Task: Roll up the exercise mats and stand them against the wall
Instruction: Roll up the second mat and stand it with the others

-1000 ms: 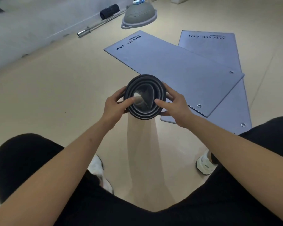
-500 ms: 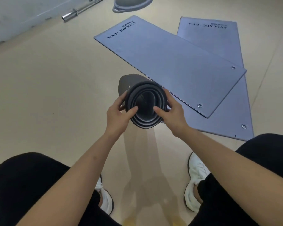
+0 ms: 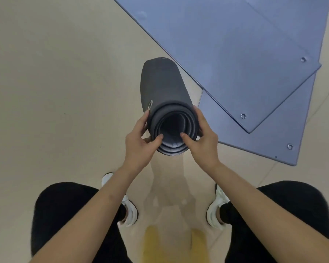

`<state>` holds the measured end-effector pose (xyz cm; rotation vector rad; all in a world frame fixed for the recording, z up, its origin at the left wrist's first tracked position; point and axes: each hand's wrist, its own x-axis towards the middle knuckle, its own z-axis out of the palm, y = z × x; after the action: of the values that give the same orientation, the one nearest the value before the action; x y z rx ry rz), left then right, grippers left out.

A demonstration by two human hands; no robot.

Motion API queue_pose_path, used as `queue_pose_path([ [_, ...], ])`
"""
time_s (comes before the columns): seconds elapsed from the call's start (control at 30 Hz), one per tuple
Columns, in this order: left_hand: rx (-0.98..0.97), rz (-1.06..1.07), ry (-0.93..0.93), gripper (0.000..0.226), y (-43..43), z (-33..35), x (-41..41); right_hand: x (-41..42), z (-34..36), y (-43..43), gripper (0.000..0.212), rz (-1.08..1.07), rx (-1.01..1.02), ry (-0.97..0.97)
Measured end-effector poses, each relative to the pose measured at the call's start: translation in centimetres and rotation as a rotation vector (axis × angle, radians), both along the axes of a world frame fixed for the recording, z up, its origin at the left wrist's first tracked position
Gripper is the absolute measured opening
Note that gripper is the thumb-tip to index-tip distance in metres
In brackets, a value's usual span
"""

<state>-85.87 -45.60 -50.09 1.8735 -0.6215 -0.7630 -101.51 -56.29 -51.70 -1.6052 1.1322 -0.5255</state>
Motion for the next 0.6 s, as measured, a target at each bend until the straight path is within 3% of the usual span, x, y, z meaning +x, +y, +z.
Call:
queue_pose_path([
  [0.23, 0.199, -0.055, 0.031, 0.072, 2.2, 11.6, 1.4, 1.3, 12.3, 1.2, 0.085, 0.076, 0.164, 0.137],
  [0.43, 0.338, -0.059, 0.315, 0.065, 7.2, 24.4, 3.1, 3.6, 25.3, 1.1, 0.085, 0.41, 0.251, 0.369],
  [0.6, 0.342, 0.032, 0.509, 0.048, 14.0, 32.8, 5.5, 7.9, 35.0, 5.6, 0.076, 0.535, 0.415, 0.439],
])
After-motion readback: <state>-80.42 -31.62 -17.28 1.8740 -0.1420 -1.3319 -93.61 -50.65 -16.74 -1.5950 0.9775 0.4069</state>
